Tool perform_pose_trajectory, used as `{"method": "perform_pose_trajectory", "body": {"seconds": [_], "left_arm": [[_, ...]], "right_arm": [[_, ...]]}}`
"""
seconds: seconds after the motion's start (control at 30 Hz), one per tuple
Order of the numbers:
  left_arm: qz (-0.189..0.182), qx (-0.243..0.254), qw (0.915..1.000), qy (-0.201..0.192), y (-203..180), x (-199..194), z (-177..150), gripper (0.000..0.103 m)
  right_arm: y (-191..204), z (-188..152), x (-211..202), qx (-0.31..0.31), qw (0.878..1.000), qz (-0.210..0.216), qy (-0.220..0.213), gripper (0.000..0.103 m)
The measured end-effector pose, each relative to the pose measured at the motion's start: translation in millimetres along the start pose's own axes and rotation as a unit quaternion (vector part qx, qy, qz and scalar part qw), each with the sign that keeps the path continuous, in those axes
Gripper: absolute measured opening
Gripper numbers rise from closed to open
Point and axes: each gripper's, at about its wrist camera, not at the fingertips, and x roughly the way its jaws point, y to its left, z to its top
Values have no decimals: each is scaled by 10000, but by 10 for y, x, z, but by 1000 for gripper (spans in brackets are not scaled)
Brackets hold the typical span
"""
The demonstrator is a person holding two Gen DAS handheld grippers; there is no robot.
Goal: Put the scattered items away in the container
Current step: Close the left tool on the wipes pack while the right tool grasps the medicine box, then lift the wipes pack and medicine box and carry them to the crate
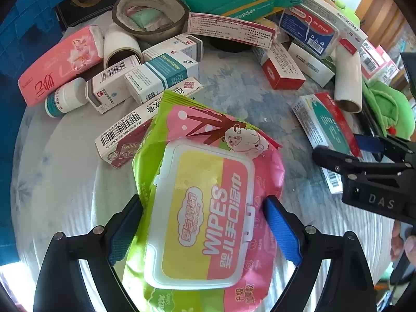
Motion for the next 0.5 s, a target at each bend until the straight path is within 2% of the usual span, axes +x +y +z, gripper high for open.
{"method": "perform_pose_trajectory", "body": {"seconds": [0.17, 0.3, 0.33, 0.43, 0.5], "left_arm": [[123, 65, 9998, -171, -49, -150, -11, 71], [98, 1, 9999, -69, -25, -163, -58, 71], [65, 47, 10000, -6, -24, -163, -81, 74], [175, 155, 9996, 132, -13, -133, -139, 96], [99, 142, 9998, 140, -18, -127, -158, 99]], "right_arm": [[-27, -135, -96, 57, 9999, 95, -21, 75], [-35, -219, -184, 67, 9999, 149, -24, 75], [-34, -251, -191, 41, 9999, 154, 11, 75], [-53, -359, -191, 25, 9999, 107, 85, 75], [-70, -435, -185, 47, 9998, 107, 142, 75]]}}
